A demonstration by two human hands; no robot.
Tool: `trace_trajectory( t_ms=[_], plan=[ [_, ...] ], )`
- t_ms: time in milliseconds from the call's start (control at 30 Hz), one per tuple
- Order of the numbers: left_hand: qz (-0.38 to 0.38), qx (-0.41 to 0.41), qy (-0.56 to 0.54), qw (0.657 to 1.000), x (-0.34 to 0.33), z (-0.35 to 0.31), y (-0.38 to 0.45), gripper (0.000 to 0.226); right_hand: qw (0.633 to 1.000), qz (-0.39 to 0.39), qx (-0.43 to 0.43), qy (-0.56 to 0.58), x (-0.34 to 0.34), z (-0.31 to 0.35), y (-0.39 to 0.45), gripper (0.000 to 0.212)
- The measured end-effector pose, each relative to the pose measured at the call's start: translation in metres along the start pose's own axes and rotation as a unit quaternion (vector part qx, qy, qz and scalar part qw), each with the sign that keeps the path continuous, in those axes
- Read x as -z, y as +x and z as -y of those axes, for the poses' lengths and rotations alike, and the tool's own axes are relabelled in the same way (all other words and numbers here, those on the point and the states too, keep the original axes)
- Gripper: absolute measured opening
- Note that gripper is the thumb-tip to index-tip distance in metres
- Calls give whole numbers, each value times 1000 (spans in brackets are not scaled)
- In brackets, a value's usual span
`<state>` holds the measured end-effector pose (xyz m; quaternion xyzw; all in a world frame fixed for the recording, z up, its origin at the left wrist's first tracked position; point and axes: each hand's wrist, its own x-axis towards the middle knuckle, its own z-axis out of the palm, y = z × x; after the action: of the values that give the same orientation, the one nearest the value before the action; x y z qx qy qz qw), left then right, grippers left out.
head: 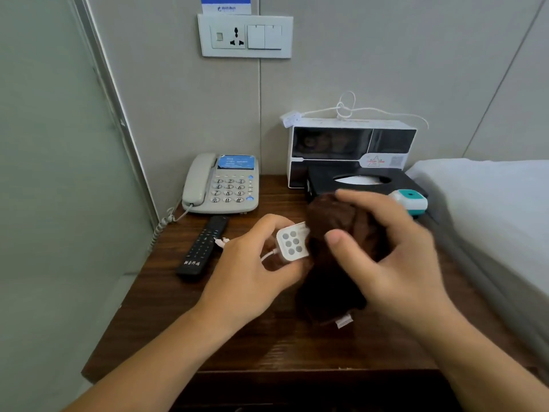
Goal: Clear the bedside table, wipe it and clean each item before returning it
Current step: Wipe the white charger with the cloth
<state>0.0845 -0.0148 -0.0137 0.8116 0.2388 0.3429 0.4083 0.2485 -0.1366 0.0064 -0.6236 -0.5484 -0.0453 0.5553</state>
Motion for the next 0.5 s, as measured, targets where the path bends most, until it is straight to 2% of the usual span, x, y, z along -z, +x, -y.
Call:
trace_trajectory(
  t_ms=[67, 133, 200, 300, 433, 500],
  plan=[
    [-4, -6, -14, 1000, -2, 1, -3, 39, 996, 63, 39, -41, -12, -8, -8, 44],
    [-19, -7, -26, 999, -5, 3, -6, 40, 993, 107, 22, -36, -22, -13, -14, 45],
    [-29, 3, -52, 998, -8, 5, -7, 41, 995, 98, 12, -15, -31, -15, -20, 43],
    [-41, 16, -74, 996, -14, 6, -9, 43, 993, 60, 53, -88, -35, -12, -26, 38],
    [-40, 26, -84, 995, -14, 9, -16, 45, 979, 128, 102, -117, -18, -11, -22, 27],
    [-34, 22, -94, 995, -15, 9, -19, 44, 981, 131, 94, -111, -9, -14, -14, 21]
  ],
)
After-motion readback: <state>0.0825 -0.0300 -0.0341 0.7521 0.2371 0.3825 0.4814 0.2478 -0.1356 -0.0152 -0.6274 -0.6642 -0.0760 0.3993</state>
